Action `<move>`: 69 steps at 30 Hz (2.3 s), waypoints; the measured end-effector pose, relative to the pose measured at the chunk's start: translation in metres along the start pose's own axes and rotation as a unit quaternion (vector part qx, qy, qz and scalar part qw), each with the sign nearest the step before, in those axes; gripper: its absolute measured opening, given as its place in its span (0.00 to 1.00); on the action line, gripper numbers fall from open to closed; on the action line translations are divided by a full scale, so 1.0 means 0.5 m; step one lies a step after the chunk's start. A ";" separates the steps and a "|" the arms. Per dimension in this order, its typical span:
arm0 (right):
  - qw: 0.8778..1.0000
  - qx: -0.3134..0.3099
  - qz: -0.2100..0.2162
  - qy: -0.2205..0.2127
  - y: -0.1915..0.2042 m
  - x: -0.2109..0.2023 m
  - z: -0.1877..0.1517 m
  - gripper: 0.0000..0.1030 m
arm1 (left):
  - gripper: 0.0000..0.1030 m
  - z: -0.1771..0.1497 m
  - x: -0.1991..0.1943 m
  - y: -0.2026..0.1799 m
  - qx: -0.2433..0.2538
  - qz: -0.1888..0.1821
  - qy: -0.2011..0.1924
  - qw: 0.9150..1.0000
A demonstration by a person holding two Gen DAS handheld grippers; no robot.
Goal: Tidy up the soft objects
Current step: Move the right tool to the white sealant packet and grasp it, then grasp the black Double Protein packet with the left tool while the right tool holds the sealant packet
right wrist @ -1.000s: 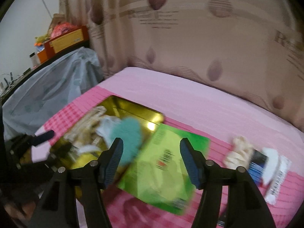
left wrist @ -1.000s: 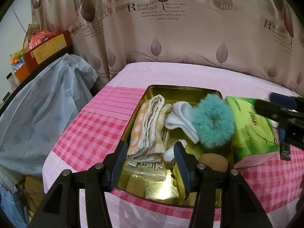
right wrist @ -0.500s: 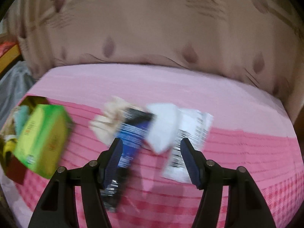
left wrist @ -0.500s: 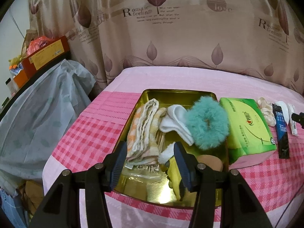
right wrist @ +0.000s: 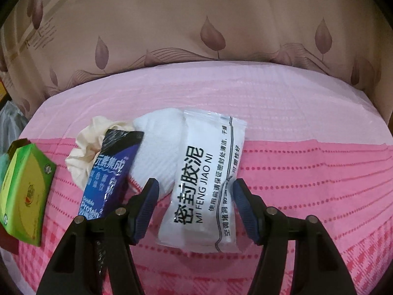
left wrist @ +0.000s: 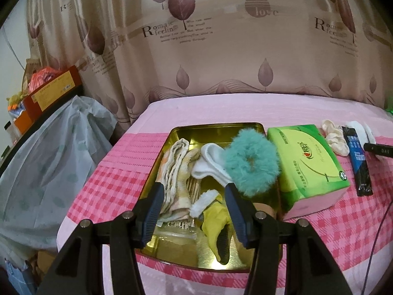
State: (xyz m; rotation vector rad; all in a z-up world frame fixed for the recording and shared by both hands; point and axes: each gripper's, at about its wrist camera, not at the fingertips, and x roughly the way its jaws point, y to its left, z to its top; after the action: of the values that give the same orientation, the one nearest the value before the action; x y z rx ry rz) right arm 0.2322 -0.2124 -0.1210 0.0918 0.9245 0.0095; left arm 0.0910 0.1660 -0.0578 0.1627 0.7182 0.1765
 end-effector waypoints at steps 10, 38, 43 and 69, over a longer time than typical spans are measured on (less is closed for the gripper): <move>1.000 0.014 0.027 -0.005 -0.024 -0.006 -0.007 0.58 | 0.51 -0.005 0.009 -0.015 0.017 0.008 0.005 1.000; 0.999 0.045 0.015 -0.014 -0.056 -0.028 -0.054 0.46 | 0.57 0.048 -0.065 -0.145 0.070 -0.079 -0.015 0.994; 1.000 0.017 -0.008 -0.008 -0.060 -0.054 -0.087 0.46 | 0.58 0.064 -0.077 -0.252 0.101 -0.147 -0.001 0.984; 0.999 -0.014 -0.039 -0.001 -0.058 -0.088 -0.125 0.48 | 0.58 0.111 0.145 -0.560 0.063 -0.234 0.166 0.956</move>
State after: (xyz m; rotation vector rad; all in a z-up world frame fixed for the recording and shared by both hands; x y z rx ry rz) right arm 0.1547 -0.2387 -0.1258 0.0302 0.9244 -0.0496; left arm 0.2109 -0.0955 -0.1210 0.0802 1.0830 -0.3025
